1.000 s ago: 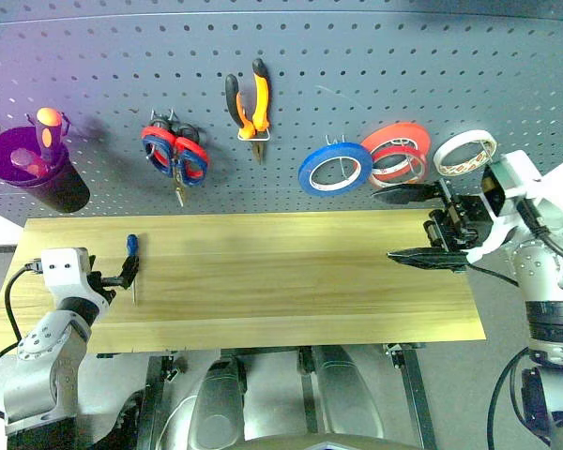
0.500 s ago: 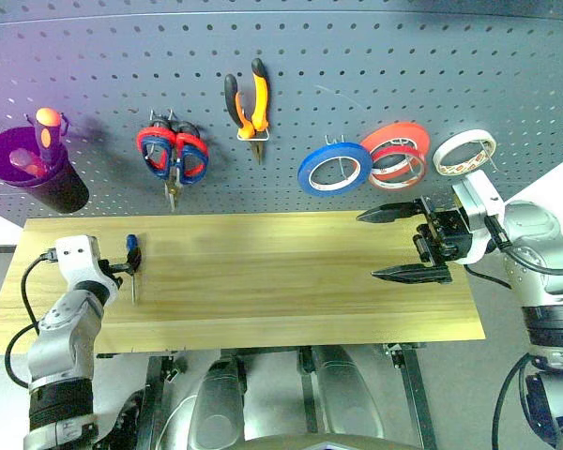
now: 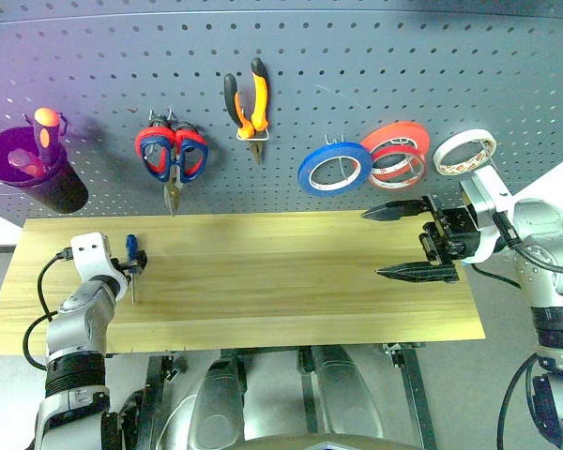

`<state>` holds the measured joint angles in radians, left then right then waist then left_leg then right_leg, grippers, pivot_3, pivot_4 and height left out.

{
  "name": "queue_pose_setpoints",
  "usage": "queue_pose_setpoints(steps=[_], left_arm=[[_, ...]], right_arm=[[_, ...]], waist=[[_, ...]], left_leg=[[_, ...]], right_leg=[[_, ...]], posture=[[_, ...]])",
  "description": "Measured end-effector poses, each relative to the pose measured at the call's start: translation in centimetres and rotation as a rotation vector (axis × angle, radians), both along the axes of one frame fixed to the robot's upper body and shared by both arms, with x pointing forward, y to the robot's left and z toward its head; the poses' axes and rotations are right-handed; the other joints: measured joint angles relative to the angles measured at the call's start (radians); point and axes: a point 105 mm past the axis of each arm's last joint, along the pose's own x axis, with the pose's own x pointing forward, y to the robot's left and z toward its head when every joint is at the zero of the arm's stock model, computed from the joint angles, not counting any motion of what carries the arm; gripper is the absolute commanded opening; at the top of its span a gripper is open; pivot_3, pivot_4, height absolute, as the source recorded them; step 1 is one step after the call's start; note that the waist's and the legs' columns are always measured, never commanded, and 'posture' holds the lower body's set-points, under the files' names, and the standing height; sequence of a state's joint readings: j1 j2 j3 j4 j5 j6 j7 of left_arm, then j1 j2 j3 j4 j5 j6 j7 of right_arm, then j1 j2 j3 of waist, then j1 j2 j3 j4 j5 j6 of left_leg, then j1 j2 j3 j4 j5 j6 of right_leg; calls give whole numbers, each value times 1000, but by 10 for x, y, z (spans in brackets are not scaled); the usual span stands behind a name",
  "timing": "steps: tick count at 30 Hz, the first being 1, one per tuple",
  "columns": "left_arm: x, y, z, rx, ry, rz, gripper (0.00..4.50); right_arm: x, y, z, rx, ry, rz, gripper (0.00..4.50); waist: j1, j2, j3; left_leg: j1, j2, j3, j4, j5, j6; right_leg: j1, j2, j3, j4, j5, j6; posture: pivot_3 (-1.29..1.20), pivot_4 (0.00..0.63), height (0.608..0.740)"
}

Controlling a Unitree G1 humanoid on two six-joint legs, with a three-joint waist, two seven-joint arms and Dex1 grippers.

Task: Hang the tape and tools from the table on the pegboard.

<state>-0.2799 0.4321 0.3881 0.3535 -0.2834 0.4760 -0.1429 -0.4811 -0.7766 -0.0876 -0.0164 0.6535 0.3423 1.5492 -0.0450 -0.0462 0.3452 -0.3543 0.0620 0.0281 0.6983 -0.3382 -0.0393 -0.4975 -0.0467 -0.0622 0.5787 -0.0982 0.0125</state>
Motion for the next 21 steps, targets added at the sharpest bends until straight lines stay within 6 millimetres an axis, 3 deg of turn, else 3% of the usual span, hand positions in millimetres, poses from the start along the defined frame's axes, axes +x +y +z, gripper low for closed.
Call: queue_pose_setpoints(steps=[14,21], left_arm=[[9,-5,-3,2,30,-15,4449],[5,-1,-10,13,76,20,2139]], right_arm=[[0,0,-1,2,1,-11,4500],[-1,0,-1,2,-4,-17,4500]], waist=[[-2,0,4],[-2,0,5]], left_leg=[[-1,0,0,-1,0,0],[-1,0,0,-1,0,0]], right_leg=[[-1,0,0,-1,-1,-1],[-2,0,0,-1,-2,-1]], posture=[[-113,353,733],[-118,350,733]])
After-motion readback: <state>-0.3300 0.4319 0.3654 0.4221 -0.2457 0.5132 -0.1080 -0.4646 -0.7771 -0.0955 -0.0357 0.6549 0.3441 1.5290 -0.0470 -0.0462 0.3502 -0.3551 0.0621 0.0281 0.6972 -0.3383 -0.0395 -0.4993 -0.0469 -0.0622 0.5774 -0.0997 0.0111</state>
